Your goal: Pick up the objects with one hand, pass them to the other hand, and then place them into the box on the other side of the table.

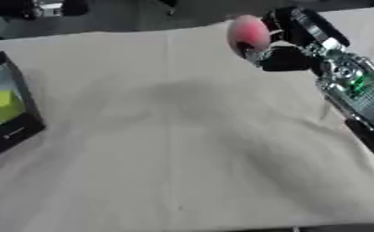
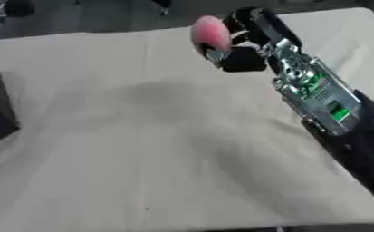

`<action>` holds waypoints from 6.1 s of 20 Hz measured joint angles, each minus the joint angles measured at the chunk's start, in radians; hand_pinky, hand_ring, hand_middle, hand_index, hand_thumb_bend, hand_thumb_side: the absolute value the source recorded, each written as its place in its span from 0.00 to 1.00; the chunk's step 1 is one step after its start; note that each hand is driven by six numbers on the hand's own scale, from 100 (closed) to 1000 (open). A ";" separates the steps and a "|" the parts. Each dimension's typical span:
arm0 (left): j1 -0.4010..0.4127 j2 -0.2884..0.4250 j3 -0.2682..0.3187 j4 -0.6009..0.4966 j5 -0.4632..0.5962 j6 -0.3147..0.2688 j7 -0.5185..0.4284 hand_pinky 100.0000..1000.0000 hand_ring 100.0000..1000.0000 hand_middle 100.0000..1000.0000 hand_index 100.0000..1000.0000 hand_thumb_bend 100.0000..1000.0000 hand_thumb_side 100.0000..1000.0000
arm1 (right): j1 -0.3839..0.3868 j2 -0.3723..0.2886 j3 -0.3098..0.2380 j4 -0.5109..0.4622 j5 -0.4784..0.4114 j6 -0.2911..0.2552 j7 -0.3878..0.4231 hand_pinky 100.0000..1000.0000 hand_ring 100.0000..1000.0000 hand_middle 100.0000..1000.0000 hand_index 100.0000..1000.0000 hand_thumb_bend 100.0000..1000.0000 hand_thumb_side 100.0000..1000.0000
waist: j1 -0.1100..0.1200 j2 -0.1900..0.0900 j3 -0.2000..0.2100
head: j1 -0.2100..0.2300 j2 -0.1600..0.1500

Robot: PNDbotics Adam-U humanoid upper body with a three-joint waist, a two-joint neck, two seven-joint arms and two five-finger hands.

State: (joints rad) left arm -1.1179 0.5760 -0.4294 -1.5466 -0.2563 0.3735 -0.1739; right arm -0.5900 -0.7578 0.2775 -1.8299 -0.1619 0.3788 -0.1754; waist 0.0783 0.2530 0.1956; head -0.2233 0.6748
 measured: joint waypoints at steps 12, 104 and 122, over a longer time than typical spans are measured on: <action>-0.042 -0.070 -0.077 0.019 0.001 0.015 -0.124 0.75 0.73 0.77 0.76 0.81 0.41 | -0.017 0.024 0.033 0.006 0.032 -0.012 0.010 0.69 0.71 0.38 0.46 0.23 0.00 | 0.000 0.000 0.011 | -0.009 0.009; -0.088 -0.269 -0.222 0.118 -0.015 -0.050 -0.169 0.63 0.56 0.51 0.40 0.43 0.00 | -0.070 0.097 0.156 -0.050 0.097 -0.047 0.207 0.67 0.69 0.37 0.46 0.30 0.00 | 0.000 0.016 0.015 | 0.018 0.014; -0.088 -0.280 -0.227 0.151 0.069 0.023 -0.121 0.47 0.40 0.37 0.26 0.40 0.00 | -0.069 0.102 0.154 -0.044 0.095 -0.051 0.221 0.69 0.73 0.43 0.54 0.51 0.00 | 0.000 0.016 0.010 | 0.019 0.009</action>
State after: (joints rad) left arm -1.2054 0.2957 -0.6564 -1.3952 -0.1869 0.3965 -0.2951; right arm -0.6590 -0.6563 0.4318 -1.8740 -0.0669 0.3282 0.0455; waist 0.0783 0.2694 0.2057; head -0.2044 0.6839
